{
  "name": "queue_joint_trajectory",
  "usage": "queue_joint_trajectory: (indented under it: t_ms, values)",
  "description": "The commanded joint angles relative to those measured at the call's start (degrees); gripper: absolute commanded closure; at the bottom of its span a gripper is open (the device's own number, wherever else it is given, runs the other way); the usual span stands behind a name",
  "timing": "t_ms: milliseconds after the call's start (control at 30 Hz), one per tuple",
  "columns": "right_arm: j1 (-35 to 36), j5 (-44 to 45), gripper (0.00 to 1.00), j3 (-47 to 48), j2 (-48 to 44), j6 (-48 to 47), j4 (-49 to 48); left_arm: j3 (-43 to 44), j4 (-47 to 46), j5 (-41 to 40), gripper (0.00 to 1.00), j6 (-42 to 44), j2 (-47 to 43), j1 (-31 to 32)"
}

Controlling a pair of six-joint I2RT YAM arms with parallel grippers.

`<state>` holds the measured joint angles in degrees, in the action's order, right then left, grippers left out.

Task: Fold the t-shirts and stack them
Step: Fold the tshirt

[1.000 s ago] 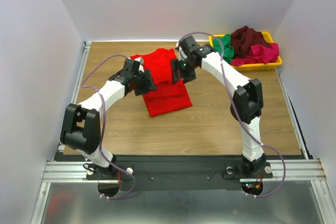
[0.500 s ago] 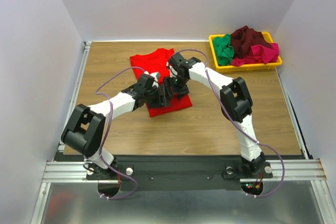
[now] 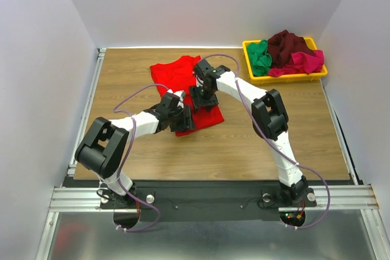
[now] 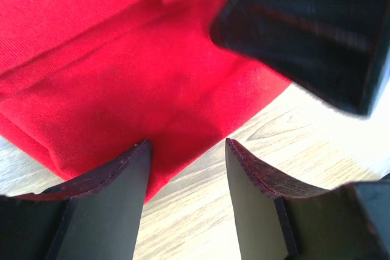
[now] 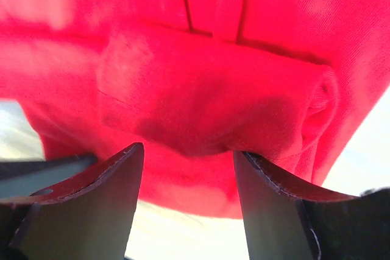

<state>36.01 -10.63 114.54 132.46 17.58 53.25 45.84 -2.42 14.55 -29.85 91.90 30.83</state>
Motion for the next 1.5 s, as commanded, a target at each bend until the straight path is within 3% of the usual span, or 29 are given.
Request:
queue_joint_trajectory:
  t_ms: [0,367,733,933,1267,1467]
  values:
    - [0.11,4.56,0.34,5.77,1.91,1.22,-2.81,-3.48,2.68,-2.24,0.37,2.07,2.50,1.25]
    - [0.11,12.30,0.33,23.61,9.13,4.82,-6.85,-5.59,2.77,-1.80,0.37,1.63,0.92,1.78]
    - [-0.50,19.60,0.31,23.37,1.84,5.62,-13.79,-6.91,3.73,-1.80,0.37,1.54,-1.02,1.95]
    - [-0.59,17.85,0.31,10.20,-6.68,3.42,-13.79,-4.54,7.94,-4.34,0.37,2.42,-3.56,2.04]
    - [-0.68,12.14,0.31,-18.63,-23.02,2.63,-13.79,8.98,18.66,-10.94,0.32,0.49,-10.16,1.69]
    - [-0.59,10.90,0.30,-29.36,-27.08,4.38,-13.88,5.68,19.20,-9.36,0.29,-1.79,-10.69,-2.52]
